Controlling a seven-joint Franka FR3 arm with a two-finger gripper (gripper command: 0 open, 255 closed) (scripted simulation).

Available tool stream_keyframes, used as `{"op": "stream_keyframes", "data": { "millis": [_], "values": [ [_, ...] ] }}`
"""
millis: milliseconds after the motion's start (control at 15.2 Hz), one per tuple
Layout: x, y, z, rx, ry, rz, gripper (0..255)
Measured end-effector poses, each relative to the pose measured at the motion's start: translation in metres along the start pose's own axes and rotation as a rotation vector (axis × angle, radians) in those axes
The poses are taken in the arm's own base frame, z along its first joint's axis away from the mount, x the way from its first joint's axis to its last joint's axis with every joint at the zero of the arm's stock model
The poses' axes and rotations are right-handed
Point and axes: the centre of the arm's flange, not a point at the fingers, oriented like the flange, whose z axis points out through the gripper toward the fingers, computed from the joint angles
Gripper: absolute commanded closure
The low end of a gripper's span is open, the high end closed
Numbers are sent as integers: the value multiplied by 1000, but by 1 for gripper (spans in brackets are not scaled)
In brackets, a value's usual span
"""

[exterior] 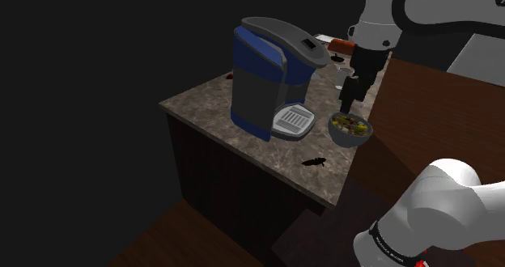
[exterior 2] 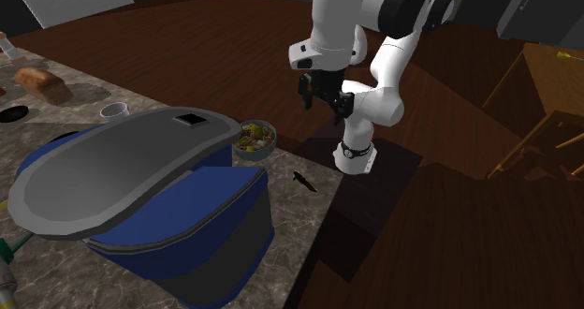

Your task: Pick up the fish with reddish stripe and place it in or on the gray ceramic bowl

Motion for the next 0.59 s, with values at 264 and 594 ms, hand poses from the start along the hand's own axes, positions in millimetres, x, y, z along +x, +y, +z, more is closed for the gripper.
{"op": "stream_keyframes", "data": {
  "millis": [264,594],
  "values": [
    [-3,5,27,0,23,-131,0],
    [-5,17,88,0,79,-449,0]
  ]
}}
